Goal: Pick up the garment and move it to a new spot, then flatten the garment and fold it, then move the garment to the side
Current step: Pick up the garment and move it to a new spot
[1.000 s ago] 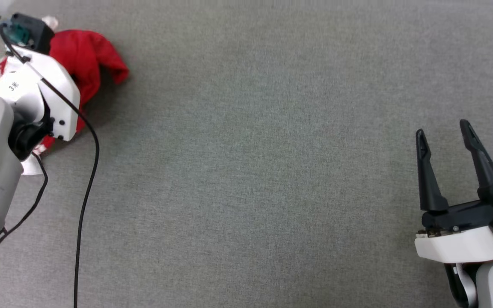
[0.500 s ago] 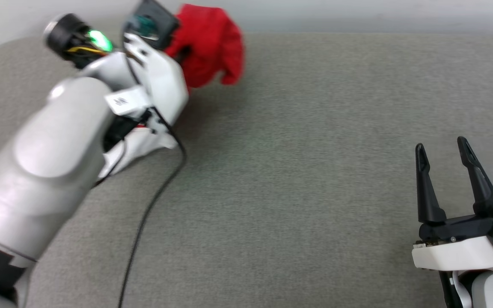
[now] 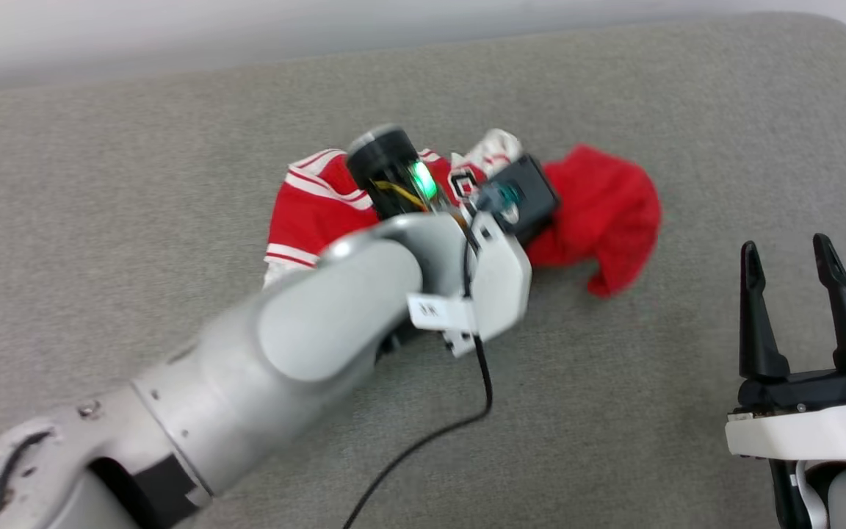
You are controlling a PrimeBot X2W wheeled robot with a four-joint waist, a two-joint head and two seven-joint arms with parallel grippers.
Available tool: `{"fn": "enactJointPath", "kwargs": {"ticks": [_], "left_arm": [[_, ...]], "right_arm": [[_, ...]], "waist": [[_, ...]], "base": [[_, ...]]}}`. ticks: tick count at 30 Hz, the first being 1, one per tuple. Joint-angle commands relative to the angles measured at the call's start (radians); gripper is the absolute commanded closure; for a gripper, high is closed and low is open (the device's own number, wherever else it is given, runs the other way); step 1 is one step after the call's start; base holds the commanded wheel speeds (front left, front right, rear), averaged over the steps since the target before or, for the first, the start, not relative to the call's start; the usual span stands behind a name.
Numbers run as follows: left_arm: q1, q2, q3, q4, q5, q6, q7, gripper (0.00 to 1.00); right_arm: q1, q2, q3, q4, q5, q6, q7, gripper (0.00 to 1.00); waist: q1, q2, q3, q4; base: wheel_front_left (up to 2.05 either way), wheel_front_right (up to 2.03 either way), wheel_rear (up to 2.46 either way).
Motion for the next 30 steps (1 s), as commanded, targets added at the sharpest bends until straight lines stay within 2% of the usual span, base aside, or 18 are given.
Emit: {"fn": "enactJointPath", "kwargs": {"ticks": [1,5,10,14,17,18,19,24,30], "left_arm": [[0.019,-0.005,-0.017,0.010,-0.003,0.000,-0.007,1.00],[0.074,-0.056,-0.094,0.061,-0.014,0.000,-0.008,1.00],[0.188,-0.106,-0.120,0.084,0.026,0.000,0.054,1.00],[0.264,-0.113,-0.123,0.067,0.092,-0.001,0.115,1.00],[0.275,-0.114,-0.124,0.066,0.097,-0.001,0.091,1.00],[0.266,-0.116,-0.124,0.070,0.093,-0.001,0.067,0.77],[0.249,-0.120,-0.122,0.074,0.099,-0.001,0.037,0.00],[0.207,-0.149,-0.101,0.114,0.093,0.002,-0.141,0.00],[0.218,-0.167,-0.032,0.106,0.075,0.062,-0.295,0.00]], "right_arm": [[-0.002,0.003,-0.005,-0.002,0.006,-0.001,-0.002,0.00],[-0.004,0.003,-0.009,-0.001,0.022,-0.001,-0.002,0.00],[-0.017,0.003,-0.013,-0.001,0.032,-0.001,-0.002,0.00],[-0.028,0.003,-0.017,0.004,0.032,-0.001,-0.002,0.00],[-0.030,0.004,-0.018,0.009,0.027,-0.001,-0.002,0.00],[-0.027,0.003,-0.018,0.011,0.025,-0.001,-0.002,0.00],[-0.023,0.003,-0.019,0.013,0.022,-0.001,-0.002,0.00],[0.001,0.003,-0.025,0.023,0.009,-0.001,-0.002,0.00],[0.034,0.003,-0.031,0.035,0.000,-0.001,-0.002,0.00]], "waist": [[0.0000,0.0000,0.017,-0.021],[0.0000,0.0000,0.035,-0.041],[0.0000,0.0000,0.058,-0.051],[0.0000,0.0000,0.067,-0.047],[0.0000,0.0000,0.060,-0.032],[0.0000,0.0000,0.055,-0.027],[0.0000,0.0000,0.048,-0.019],[0.0000,0.0000,-0.001,0.016],[0.0000,0.0000,-0.071,0.055]], "base": [[0.00,0.00,0.00],[0.00,0.00,0.00],[0.00,0.00,0.00],[0.00,0.00,0.00],[0.00,0.00,0.00],[0.00,0.00,0.00],[0.00,0.00,0.00],[0.00,0.00,0.00],[0.00,0.00,0.00]]}}
